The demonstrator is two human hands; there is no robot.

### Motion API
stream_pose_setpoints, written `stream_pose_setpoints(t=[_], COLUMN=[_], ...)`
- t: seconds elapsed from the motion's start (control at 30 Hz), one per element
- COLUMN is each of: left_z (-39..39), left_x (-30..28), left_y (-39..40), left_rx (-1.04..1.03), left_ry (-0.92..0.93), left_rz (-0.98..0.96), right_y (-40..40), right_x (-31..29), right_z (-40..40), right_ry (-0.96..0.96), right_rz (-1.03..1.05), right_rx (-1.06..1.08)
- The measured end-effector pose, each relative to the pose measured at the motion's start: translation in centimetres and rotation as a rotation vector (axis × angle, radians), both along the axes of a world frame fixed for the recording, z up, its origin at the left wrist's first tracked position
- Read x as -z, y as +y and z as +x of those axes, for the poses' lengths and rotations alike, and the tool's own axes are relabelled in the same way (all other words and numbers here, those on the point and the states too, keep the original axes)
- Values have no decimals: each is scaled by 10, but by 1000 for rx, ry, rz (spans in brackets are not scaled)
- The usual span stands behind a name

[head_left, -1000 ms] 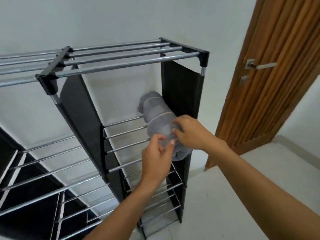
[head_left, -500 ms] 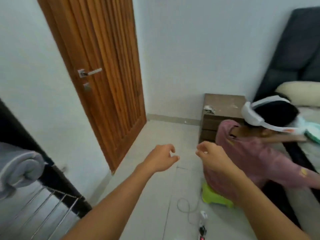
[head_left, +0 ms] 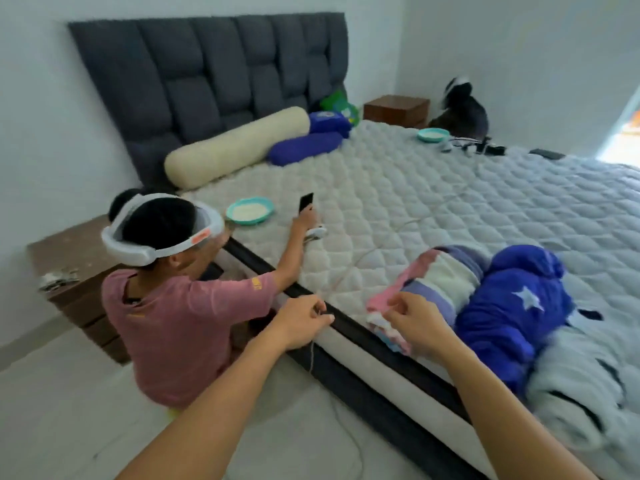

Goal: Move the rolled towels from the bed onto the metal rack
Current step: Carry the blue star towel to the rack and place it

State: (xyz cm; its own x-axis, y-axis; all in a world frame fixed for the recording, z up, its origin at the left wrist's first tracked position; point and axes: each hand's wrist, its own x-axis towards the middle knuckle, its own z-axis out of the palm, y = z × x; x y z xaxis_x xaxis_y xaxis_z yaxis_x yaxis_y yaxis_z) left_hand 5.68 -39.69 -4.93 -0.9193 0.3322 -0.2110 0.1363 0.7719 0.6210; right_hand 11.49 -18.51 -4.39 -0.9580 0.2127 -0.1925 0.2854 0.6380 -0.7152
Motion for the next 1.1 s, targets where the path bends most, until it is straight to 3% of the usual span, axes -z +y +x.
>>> stream_pose_setpoints(t=[0.27,0.33,0.47,0.7,0.93,1.1], left_z=[-56,-55,-37,-49,-44,-38], left_x=[37,48,67,106,116,122], left_y=[170,204,243,271,300,315], left_rx=[343,349,243,74,-7,-78], left_ry=[-145,-302,-859,-1236,-1353,-1314], left_rz=[146,132,40,123,175,183], right_y=[117,143,181,265,332,339], right_x=[35,48,61,75,87,105], right_z=[11,18,27,-12,-71,-80], right_ry=[-83,-109,-131,-117,-240,-349], right_rz=[-21,-78,-152,-168,-273,-293], right_rx=[396,531,707,780,682,640])
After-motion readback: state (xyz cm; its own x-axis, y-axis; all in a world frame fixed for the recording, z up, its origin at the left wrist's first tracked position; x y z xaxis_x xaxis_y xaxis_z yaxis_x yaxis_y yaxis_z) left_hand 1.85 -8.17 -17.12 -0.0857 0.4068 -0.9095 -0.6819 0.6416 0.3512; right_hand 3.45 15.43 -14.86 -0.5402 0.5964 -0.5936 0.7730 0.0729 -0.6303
